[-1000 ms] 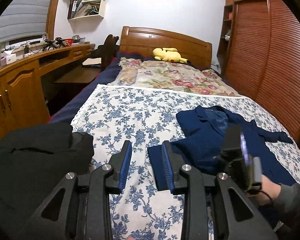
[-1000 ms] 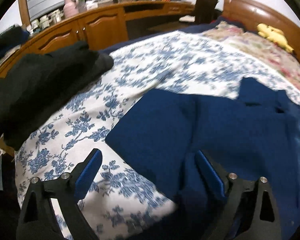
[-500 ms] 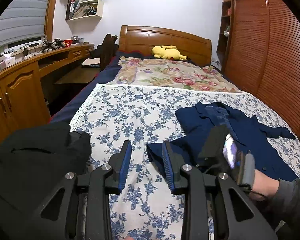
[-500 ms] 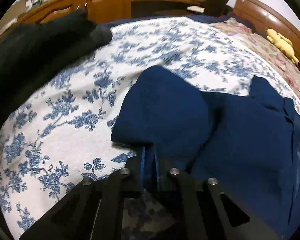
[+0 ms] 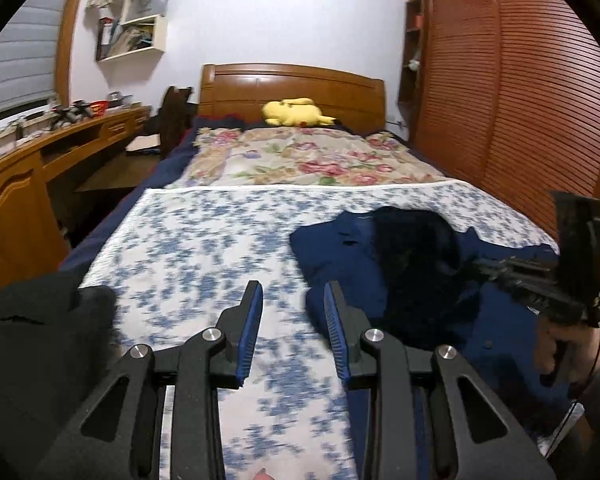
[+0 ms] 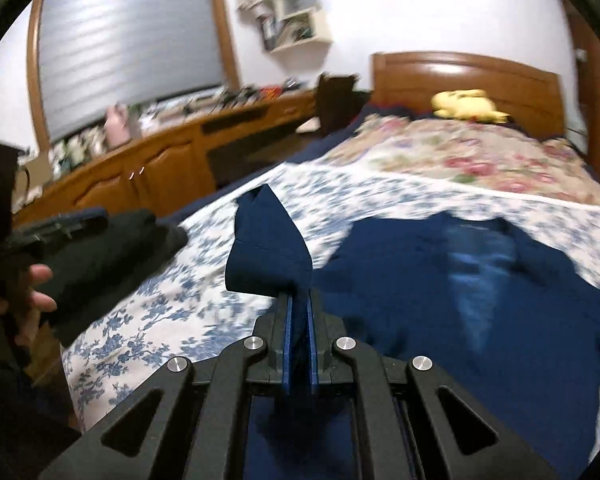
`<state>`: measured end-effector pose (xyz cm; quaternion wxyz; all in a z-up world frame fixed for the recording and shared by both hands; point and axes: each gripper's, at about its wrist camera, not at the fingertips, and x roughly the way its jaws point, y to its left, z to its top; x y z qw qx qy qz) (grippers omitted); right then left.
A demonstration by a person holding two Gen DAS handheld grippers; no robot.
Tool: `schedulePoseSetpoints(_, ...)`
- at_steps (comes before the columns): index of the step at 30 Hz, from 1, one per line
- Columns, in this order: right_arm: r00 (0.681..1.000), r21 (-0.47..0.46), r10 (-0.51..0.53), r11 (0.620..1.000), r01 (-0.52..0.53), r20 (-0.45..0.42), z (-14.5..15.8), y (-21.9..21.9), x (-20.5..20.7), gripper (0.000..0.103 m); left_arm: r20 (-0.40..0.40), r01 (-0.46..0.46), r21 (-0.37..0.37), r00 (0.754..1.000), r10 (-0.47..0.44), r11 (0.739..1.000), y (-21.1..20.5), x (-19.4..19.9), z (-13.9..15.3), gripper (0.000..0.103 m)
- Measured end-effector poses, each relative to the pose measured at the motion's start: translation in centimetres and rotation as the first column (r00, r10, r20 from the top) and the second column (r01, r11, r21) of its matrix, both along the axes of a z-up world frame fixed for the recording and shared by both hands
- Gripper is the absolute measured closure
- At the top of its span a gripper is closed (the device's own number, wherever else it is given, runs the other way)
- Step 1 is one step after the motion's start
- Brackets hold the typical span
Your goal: Fold large clothes
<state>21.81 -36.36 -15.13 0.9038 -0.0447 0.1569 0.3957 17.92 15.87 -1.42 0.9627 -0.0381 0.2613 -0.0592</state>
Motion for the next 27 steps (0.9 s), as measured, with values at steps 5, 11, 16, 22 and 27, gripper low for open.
schedulePoseSetpoints(5, 0.989, 0.064, -0.142, 0.988, 0.144, -0.033, -2.4, -7.2, -0.4, 0.097, 0.003, 0.072, 0.014, 0.997, -0.072, 0.997, -5.0, 0.6, 0.2, 0.070)
schedulePoseSetpoints(11, 0.960, 0.066, -0.276, 0.958, 0.278, -0.044, -6.1, -12.0, -1.9, 0.098, 0.006, 0.138, 0.016, 0.990, -0.138, 0.990, -9.8, 0.9, 0.2, 0.070)
schedulePoseSetpoints(16, 0.953, 0.067, -0.303, 0.951, 0.301, 0.008, -6.7, -13.2, -4.6, 0.099, 0.001, 0.157, 0.013, 0.988, -0.157, 0.987, -12.1, 0.9, -0.1, 0.070)
schedulePoseSetpoints(22, 0.939, 0.125, -0.339, 0.936, 0.330, 0.063, -4.5, -16.6, -7.3, 0.099, -0.015, 0.160, 0.017, 0.987, -0.160, 0.987, -12.8, 1.0, -0.6, 0.070)
schedulePoseSetpoints(27, 0.956, -0.004, -0.289, 0.957, 0.289, -0.057, -7.6, -15.1, -6.9, 0.096, -0.027, 0.146, 0.024, 0.989, -0.145, 0.989, -11.9, 0.8, -1.1, 0.070)
